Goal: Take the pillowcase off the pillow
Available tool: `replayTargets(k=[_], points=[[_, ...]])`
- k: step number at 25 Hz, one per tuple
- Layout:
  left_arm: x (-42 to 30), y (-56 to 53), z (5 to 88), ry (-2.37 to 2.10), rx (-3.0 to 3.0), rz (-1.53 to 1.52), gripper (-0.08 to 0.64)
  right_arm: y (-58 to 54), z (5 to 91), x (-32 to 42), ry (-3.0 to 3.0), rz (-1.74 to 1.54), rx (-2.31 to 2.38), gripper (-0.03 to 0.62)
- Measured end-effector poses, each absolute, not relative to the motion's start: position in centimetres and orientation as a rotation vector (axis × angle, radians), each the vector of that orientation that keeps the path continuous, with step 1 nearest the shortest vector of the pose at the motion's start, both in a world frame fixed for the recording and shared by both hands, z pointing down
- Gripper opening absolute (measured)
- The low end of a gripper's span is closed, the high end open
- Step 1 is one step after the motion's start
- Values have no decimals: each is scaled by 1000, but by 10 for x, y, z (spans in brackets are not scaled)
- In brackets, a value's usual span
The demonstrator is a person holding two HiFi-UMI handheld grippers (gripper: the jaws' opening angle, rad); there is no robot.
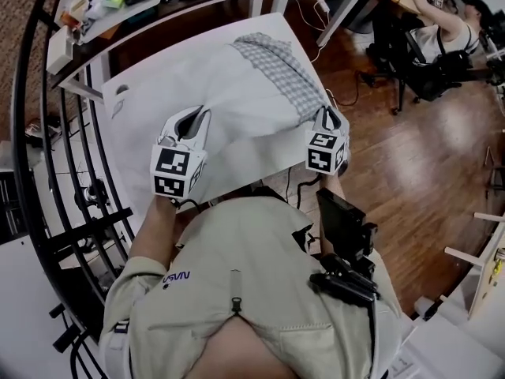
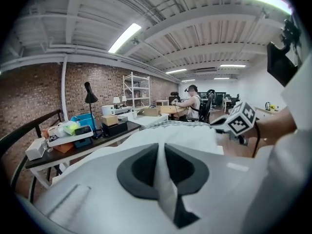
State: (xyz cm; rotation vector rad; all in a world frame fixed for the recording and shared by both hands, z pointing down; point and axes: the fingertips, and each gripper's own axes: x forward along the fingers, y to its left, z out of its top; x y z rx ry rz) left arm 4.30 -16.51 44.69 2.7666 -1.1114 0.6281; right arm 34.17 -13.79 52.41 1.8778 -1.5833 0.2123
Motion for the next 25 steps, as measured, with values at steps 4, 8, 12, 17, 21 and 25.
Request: replayTargets(k=[4, 8, 12, 17, 21, 25], points=[[53, -139, 479, -988, 2746, 702, 34, -134, 574, 379, -1553, 381, 1778, 29], [69, -107, 525, -868, 2690, 779, 57, -122, 619, 371, -1555, 471, 1676, 34], [76, -83, 526, -776, 2717, 819, 137, -119, 606, 359, -1607, 477, 1705, 100], [82, -86, 455, -826, 2866, 664, 183, -142, 529, 349, -1781, 327, 1800, 140], [79, -144, 441, -968, 2883, 687, 242, -188, 485, 316, -1955, 204, 1717, 149], [86, -205, 451, -1052, 2873, 843, 306, -241, 469, 277, -2087, 148, 1540, 170]])
